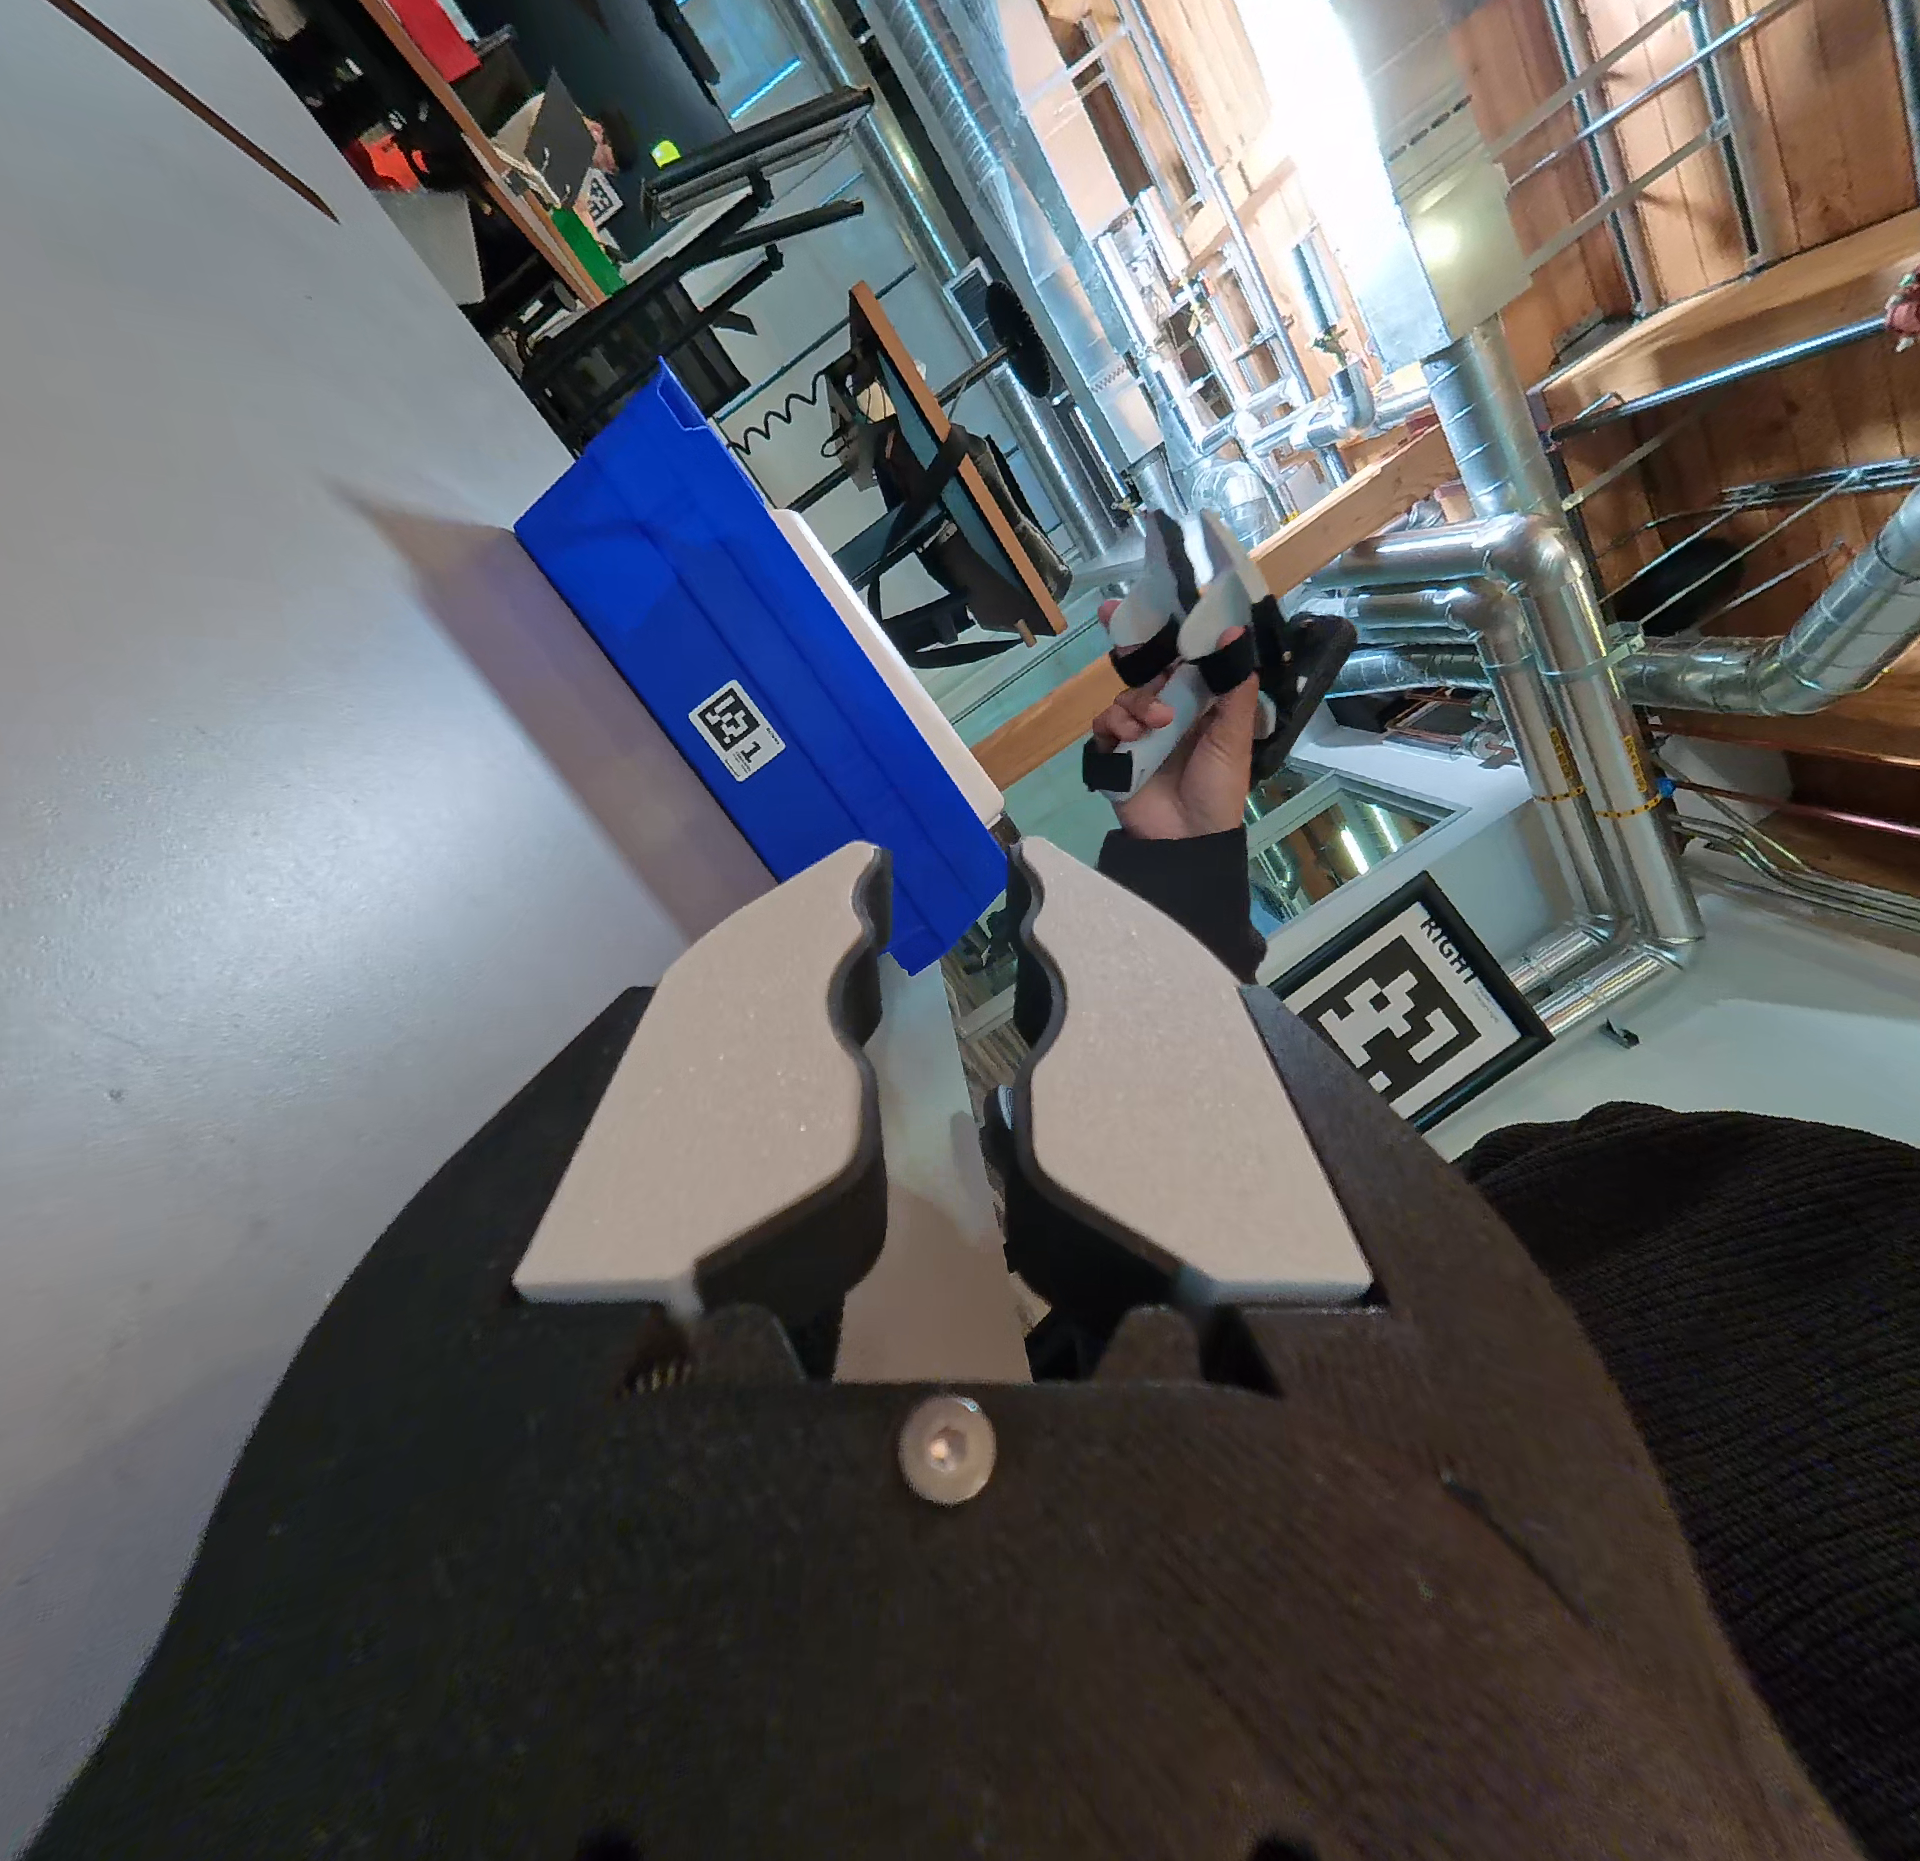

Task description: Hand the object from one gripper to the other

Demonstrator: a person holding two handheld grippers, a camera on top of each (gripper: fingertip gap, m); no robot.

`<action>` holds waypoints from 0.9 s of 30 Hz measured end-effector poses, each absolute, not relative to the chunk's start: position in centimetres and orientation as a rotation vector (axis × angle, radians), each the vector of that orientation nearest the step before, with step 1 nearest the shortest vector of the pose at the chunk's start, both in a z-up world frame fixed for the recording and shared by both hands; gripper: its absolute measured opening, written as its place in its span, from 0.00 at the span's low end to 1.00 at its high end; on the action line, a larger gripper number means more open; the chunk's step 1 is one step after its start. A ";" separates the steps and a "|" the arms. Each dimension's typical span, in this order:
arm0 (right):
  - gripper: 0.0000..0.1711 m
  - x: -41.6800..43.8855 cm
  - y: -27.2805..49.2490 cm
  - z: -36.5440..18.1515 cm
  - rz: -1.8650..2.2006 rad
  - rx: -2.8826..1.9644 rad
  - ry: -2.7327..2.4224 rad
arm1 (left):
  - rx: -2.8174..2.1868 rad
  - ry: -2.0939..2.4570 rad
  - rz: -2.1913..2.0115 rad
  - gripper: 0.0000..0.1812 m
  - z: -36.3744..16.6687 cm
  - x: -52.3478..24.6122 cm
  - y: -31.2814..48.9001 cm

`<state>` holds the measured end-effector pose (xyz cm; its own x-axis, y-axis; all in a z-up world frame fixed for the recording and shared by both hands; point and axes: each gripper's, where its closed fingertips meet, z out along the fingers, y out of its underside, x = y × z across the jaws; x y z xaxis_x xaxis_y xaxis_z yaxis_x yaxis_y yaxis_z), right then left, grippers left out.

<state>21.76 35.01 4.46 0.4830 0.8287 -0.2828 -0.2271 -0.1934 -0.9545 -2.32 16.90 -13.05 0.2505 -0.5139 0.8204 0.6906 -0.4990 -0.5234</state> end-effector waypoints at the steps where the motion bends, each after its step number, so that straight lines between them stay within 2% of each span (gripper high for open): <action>1: 0.17 20.6 34.1 4.8 1.090 -1.443 -0.581 | -1.496 -0.172 -1.471 0.12 -13.1 -2.3 16.9; 8: 0.18 9.4 24.6 4.0 1.486 -1.281 -0.851 | -1.548 -0.102 -1.398 0.12 -13.3 -1.8 16.7; 15: 0.17 1.8 19.5 -5.4 1.331 -1.345 -1.222 | -1.602 0.076 -1.173 0.12 -12.1 -1.4 15.8; 19: 0.17 0.2 18.2 -9.2 1.415 -1.402 -1.236 | -1.529 0.088 -1.164 0.12 -7.9 -2.4 13.8; 21: 0.17 -0.2 17.8 -10.3 1.493 -1.460 -1.203 | -1.499 0.113 -1.264 0.01 -3.9 -3.5 11.2; 22: 0.18 -0.2 17.5 -10.7 1.529 -1.474 -1.193 | -1.498 0.119 -1.262 0.01 -1.9 -4.5 10.0; 24: 0.18 -0.1 17.1 -11.8 1.550 -1.503 -1.196 | -1.527 0.186 -1.121 0.04 1.3 -7.3 7.0; 27: 0.18 0.0 16.4 -13.5 1.504 -1.531 -1.265 | -1.797 0.207 -0.577 0.14 0.3 -15.4 3.6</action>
